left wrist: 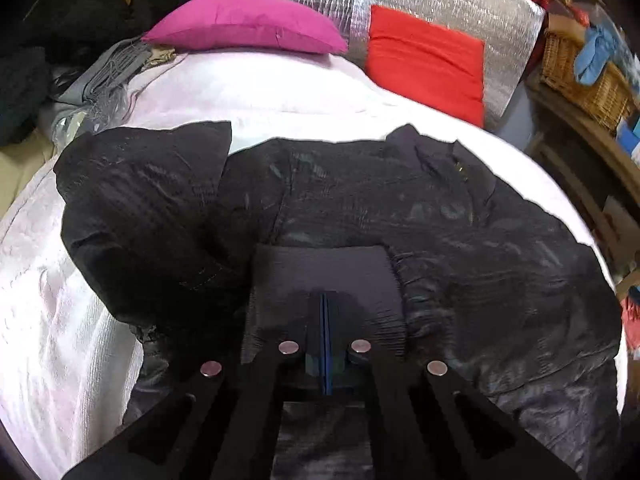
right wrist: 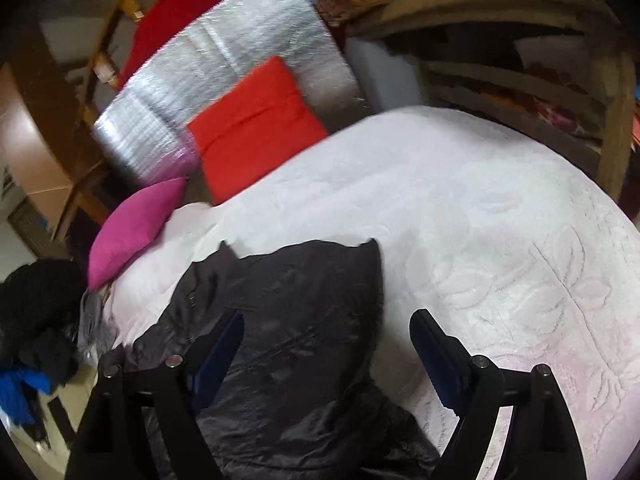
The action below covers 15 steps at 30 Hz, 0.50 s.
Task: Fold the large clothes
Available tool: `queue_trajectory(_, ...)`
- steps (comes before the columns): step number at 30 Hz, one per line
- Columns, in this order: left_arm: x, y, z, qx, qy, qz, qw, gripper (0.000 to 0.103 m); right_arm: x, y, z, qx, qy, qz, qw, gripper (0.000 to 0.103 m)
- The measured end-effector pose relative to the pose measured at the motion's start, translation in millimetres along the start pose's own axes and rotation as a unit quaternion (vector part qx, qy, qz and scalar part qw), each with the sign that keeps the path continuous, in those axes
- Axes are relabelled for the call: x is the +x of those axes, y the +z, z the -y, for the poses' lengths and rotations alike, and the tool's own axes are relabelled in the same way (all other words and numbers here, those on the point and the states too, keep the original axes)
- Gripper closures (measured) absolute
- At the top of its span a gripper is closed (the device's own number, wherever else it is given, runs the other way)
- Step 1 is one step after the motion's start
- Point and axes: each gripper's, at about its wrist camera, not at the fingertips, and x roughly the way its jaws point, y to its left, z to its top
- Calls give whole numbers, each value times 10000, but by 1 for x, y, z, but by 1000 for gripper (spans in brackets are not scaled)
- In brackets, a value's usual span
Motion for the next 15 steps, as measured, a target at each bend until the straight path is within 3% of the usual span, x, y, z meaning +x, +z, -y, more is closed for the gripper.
queue_trajectory(2, -14, 3, 5, 135, 118, 315, 9993, 103, 8, -5, -14, -237, 72, -169, 9995, 38)
queue_trajectory(6, -35, 10, 7, 173, 461, 783, 9957, 103, 34, -27, -45, -589, 181, -705, 9956, 41)
queue_trajectory(8, -28, 12, 1, 125, 602, 668, 9959, 103, 45, -39, -61, -865, 181, -847, 9925, 41)
queue_trajectory(11, -6, 9, -4, -67, 423, 75, 9991, 101, 59, -52, -76, -1139, 63, -1065, 9878, 41)
queue_trajectory(12, 2, 8, -3, -82, 362, -144, 9992, 94, 63, -56, -77, -1156, 13, -1135, 9868, 41)
queue_trajectory(14, 11, 5, -2, -86, 182, -420, 9989, 39, 70, -60, -77, -1155, -37, -1295, 9848, 41)
queue_trajectory(15, 12, 4, 0, -102, 200, -392, 9990, 32, 72, -61, -76, -1161, -49, -1365, 9838, 41)
